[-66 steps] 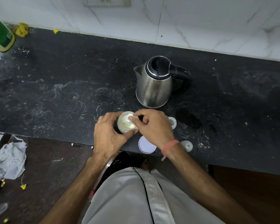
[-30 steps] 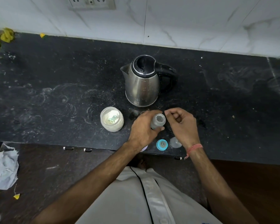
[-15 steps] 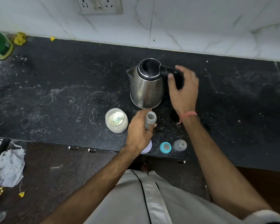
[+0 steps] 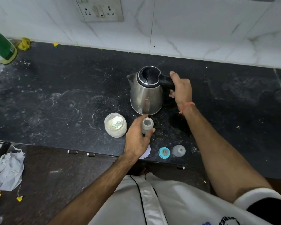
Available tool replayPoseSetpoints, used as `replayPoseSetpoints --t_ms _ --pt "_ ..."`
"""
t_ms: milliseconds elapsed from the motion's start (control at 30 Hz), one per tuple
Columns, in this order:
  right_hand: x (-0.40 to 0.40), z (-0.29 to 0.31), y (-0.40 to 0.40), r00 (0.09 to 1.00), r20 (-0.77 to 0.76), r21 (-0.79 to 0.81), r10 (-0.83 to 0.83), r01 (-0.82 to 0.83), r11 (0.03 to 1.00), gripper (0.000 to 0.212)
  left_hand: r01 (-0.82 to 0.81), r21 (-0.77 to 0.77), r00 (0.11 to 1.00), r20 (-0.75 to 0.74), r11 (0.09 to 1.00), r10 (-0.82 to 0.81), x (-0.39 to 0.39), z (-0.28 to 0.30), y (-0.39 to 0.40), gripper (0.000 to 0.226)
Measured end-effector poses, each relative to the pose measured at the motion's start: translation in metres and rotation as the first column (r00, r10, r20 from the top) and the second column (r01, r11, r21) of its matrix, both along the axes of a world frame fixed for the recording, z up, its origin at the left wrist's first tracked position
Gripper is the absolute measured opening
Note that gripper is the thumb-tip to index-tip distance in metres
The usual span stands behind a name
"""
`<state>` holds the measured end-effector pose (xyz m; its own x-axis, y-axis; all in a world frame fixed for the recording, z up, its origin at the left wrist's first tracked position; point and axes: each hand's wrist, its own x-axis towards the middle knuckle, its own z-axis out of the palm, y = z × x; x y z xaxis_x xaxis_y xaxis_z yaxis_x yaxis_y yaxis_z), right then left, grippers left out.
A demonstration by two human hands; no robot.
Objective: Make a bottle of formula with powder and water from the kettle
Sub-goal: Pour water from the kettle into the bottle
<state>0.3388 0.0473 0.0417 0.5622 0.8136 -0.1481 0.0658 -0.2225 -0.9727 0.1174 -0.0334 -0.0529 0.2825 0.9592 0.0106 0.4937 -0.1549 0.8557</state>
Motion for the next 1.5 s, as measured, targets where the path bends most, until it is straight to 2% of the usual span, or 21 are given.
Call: replayPoseSetpoints --t_ms 133,367,500,600,733,933,1100,1267,1500 --pt "-0.003 -0.003 -0.008 0.988 -0.107 0.045 -0.111 0.116 0.992 0.055 -0.007 -0.018 1.000 0.016 1.000 0.007 -0.002 -0.001 0.001 0.058" --pt "0.028 0.001 -0.041 0.960 -0.196 0.092 -0.201 0.222 0.971 0.053 -0.022 -0.040 1.000 0.008 0.999 0.022 -0.003 -0.003 0.002 0.063" --pt "0.054 0.006 -0.067 0.936 -0.210 0.060 -0.284 0.302 0.951 0.032 -0.040 -0.091 0.998 0.046 0.995 0.045 -0.004 -0.003 0.003 0.069" --pt "0.071 0.012 -0.085 0.944 -0.144 0.052 -0.297 0.307 0.950 0.025 -0.046 -0.091 0.997 0.057 0.995 0.052 -0.003 -0.006 0.003 0.059" --pt "0.087 0.026 -0.101 0.961 -0.048 0.056 -0.274 0.276 0.960 0.028 -0.043 -0.091 0.994 0.092 0.995 0.051 -0.002 -0.005 0.004 0.049" --pt "0.092 0.044 -0.110 0.981 0.016 0.106 -0.196 0.193 0.975 0.034 -0.041 -0.140 0.986 0.152 0.989 0.063 -0.003 -0.003 0.006 0.054" --pt "0.085 0.047 -0.110 0.988 0.120 0.081 -0.094 0.085 0.993 0.060 -0.030 -0.166 0.985 0.165 0.986 0.058 -0.004 -0.001 0.008 0.058" --pt "0.072 0.051 -0.109 0.972 0.230 0.006 -0.051 0.051 0.999 0.051 -0.032 -0.171 0.987 0.152 0.985 0.058 -0.005 0.000 0.009 0.061" --pt "0.064 0.057 -0.102 0.927 0.375 -0.029 0.019 -0.009 1.000 0.058 -0.035 -0.181 0.987 0.151 0.983 0.063 -0.006 0.004 0.008 0.062"
